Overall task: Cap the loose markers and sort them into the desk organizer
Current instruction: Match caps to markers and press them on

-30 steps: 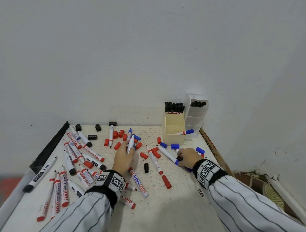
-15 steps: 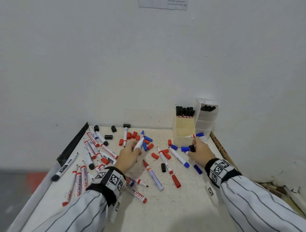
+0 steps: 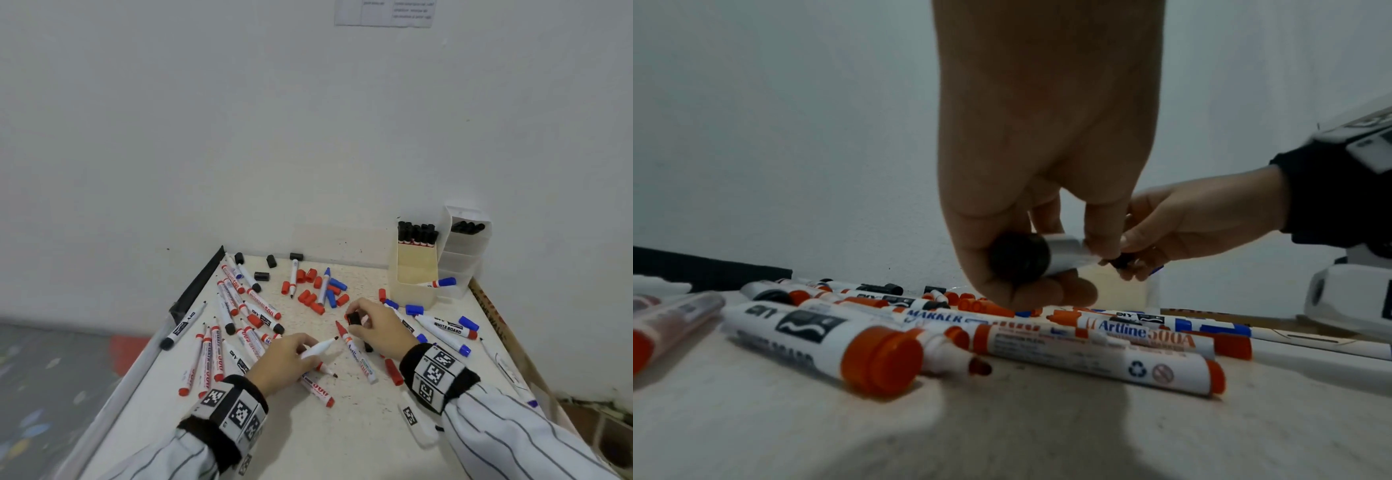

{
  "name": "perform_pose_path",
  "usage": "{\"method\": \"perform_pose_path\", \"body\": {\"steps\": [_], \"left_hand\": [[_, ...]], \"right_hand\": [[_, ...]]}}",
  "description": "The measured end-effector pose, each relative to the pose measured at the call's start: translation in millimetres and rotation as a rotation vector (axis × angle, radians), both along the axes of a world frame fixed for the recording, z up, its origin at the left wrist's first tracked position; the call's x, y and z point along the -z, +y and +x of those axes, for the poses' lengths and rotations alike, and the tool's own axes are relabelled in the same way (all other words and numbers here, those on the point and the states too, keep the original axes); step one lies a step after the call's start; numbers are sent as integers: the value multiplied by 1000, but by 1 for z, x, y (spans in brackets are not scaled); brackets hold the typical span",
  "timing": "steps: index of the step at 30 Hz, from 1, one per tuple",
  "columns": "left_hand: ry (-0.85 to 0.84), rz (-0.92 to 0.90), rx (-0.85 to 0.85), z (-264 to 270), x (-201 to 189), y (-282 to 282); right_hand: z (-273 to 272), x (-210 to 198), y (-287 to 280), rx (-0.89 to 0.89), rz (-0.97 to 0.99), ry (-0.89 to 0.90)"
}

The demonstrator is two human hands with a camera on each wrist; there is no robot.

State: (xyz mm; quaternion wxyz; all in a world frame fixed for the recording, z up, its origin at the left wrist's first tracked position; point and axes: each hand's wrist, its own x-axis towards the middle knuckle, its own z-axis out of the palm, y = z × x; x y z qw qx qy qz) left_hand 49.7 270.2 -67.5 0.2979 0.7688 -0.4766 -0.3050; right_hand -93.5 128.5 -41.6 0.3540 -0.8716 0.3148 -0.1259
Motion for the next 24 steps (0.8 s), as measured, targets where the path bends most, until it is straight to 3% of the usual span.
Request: {"method": "perform_pose_path", "body": {"steps": [8,14,18,24], "left_hand": [[-56,-102,-10,-6,7,9],[-27,-162,-33,-6,9,7],[-42,-162,-113,-1,5,6],[-31,-158,-65,18,-10,7]], "right_hand": [[8,13,16,68,89,-147],[14,18,20,-31,176,-158],[19,15,16,52,63,-271],[34,11,19,-49,111,-172]]}}
